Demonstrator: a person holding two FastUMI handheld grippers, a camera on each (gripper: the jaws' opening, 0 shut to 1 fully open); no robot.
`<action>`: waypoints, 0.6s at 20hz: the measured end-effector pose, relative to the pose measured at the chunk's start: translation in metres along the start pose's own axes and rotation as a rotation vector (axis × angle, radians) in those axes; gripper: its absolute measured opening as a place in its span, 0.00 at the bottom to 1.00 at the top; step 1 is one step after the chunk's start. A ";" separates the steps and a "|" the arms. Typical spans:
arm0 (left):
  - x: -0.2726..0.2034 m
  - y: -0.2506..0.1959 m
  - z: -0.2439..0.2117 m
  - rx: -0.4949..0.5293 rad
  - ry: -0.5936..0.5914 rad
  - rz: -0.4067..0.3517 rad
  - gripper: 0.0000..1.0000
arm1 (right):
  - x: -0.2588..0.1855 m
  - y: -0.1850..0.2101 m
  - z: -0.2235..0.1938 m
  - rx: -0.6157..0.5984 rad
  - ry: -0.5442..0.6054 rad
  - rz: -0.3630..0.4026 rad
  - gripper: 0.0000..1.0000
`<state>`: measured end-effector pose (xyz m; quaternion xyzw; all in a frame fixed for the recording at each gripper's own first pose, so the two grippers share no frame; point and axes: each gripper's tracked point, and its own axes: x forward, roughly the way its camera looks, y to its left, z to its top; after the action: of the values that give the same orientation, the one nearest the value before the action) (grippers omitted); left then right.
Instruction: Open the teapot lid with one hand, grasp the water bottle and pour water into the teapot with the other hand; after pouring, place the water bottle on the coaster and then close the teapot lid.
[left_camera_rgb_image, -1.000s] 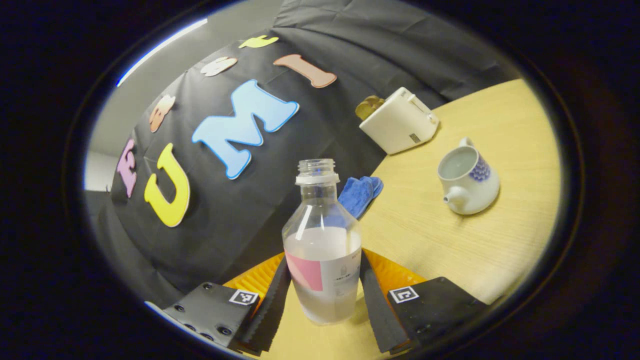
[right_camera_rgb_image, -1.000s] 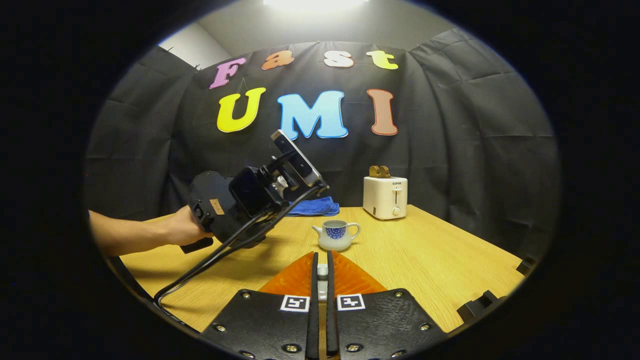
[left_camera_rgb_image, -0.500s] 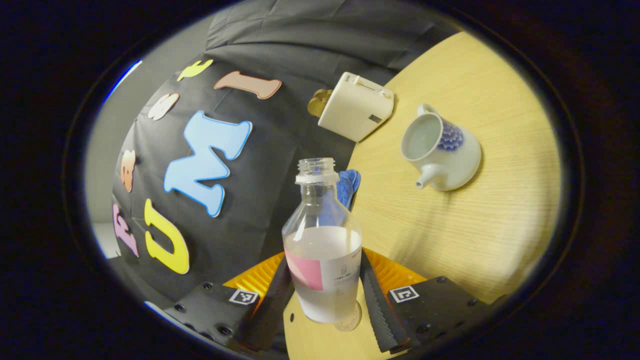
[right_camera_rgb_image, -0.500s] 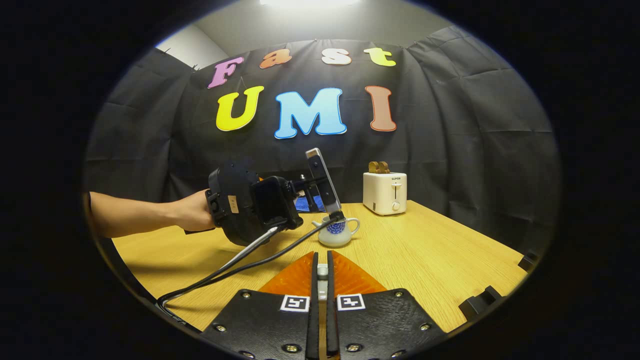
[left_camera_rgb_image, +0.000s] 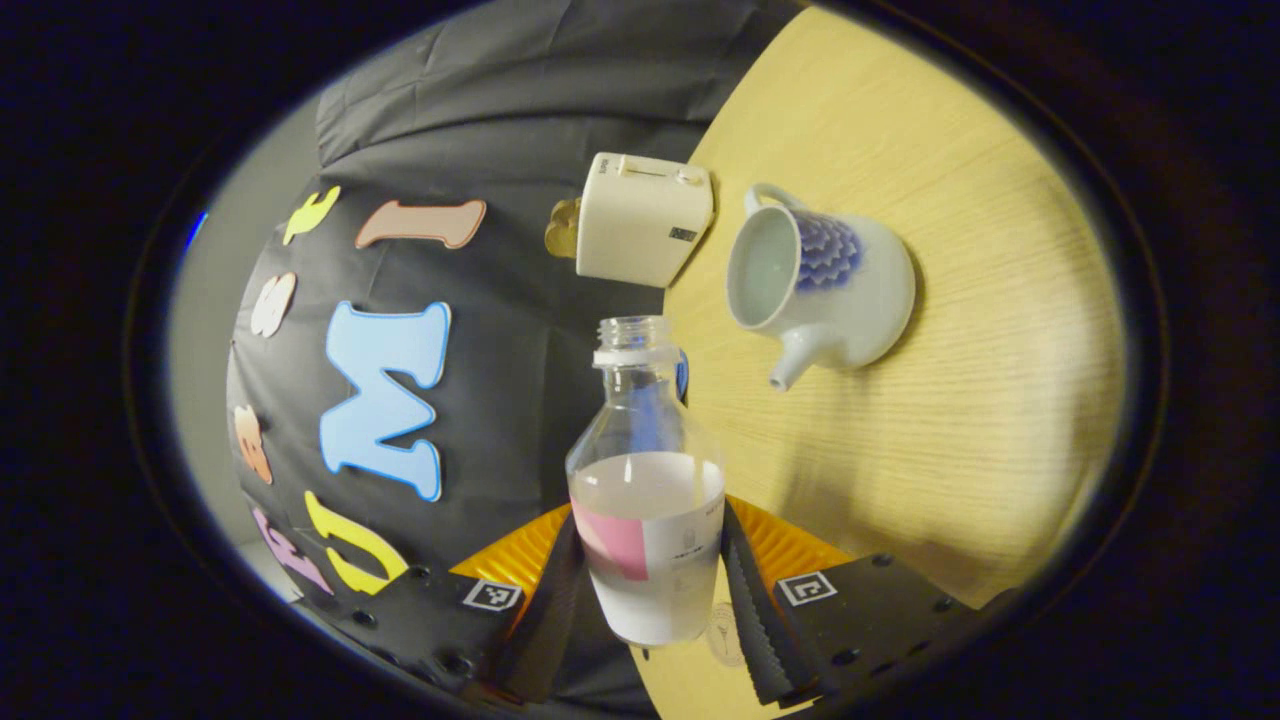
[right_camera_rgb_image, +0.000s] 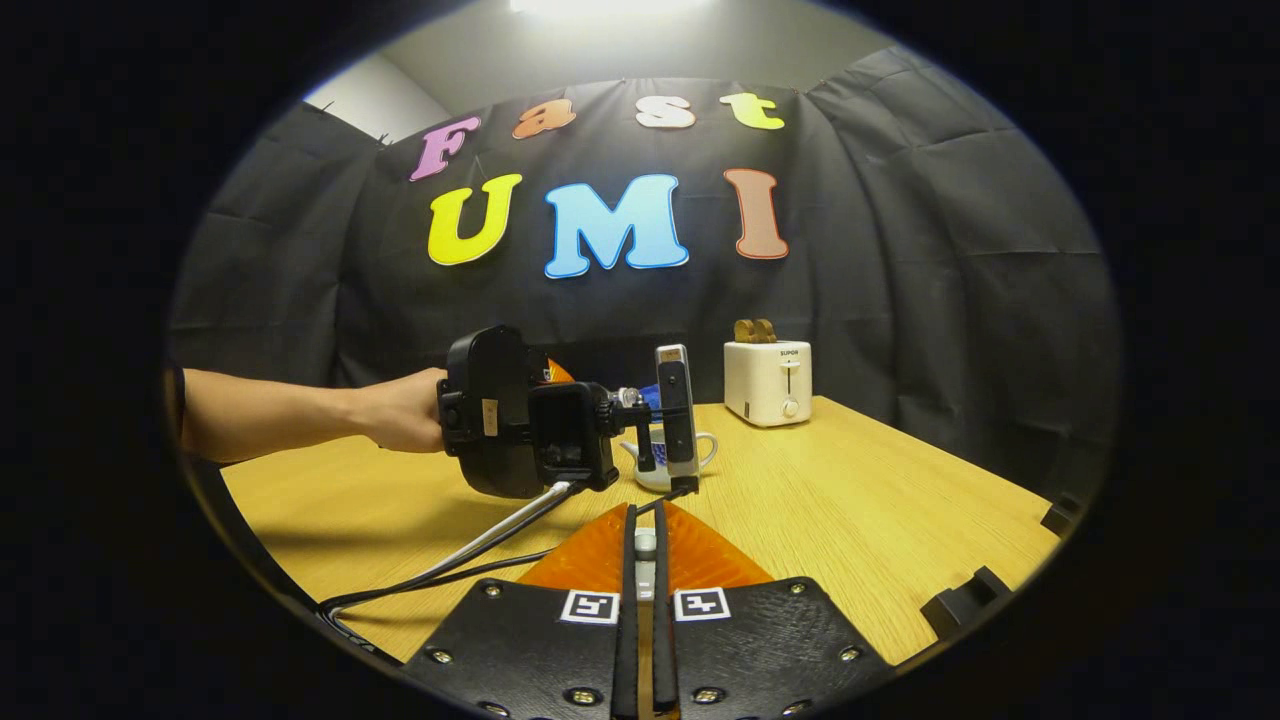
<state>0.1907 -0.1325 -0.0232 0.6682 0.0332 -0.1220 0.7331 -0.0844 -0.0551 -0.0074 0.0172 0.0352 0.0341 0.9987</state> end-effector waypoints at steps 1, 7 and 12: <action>0.001 0.001 0.002 0.021 -0.002 0.004 0.85 | 0.000 -0.001 0.000 0.001 0.001 0.001 0.06; -0.002 0.001 0.012 0.152 -0.007 0.006 0.85 | 0.000 -0.003 -0.001 0.005 0.000 0.000 0.06; 0.002 0.002 0.015 0.227 -0.004 0.000 0.85 | -0.002 -0.007 0.002 0.011 -0.009 -0.010 0.06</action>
<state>0.1915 -0.1470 -0.0196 0.7467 0.0180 -0.1263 0.6528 -0.0855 -0.0626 -0.0058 0.0228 0.0311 0.0287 0.9988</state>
